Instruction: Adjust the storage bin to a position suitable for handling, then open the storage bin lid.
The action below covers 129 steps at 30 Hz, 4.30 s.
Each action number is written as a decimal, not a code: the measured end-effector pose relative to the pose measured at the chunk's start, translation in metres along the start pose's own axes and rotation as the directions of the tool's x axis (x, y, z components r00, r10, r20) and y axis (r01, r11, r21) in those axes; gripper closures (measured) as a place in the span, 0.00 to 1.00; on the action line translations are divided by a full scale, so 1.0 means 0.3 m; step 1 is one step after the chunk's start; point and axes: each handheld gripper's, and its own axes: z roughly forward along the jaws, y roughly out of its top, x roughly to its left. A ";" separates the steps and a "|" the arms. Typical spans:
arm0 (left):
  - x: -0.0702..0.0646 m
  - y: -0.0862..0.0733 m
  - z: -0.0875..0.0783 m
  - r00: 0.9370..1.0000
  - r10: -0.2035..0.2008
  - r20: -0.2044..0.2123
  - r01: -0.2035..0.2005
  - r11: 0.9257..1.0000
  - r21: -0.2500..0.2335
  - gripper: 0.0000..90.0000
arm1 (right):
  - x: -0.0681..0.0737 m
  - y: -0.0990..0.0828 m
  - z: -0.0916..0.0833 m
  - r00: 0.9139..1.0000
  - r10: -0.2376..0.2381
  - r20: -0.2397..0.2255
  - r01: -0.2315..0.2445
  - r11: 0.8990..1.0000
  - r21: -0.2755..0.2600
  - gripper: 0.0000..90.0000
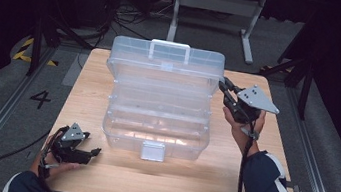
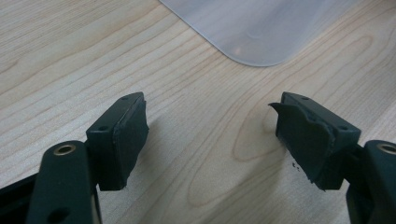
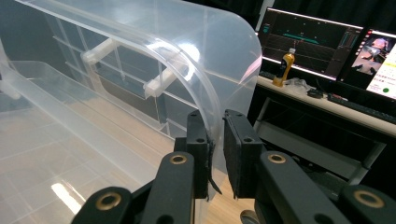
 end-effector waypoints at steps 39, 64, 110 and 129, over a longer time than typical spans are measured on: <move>0.005 0.003 -0.001 1.000 0.021 -0.002 -0.021 1.000 0.006 0.27 | -0.081 0.055 0.145 0.993 0.118 0.029 -0.120 0.991 0.058 0.94; -0.001 0.013 0.014 1.000 0.008 0.003 -0.008 1.000 0.012 0.21 | -0.137 0.070 0.206 0.987 0.162 -0.011 -0.160 0.980 0.116 0.94; -0.072 -0.047 -0.041 0.997 -0.050 -0.057 0.050 0.999 0.008 0.19 | -0.228 0.028 0.421 0.978 0.208 0.015 -0.206 0.955 0.212 0.91; -0.080 -0.071 -0.066 0.993 -0.080 -0.082 0.080 0.997 0.006 0.19 | -0.252 -0.009 0.493 0.976 0.215 0.021 -0.213 0.943 0.254 0.90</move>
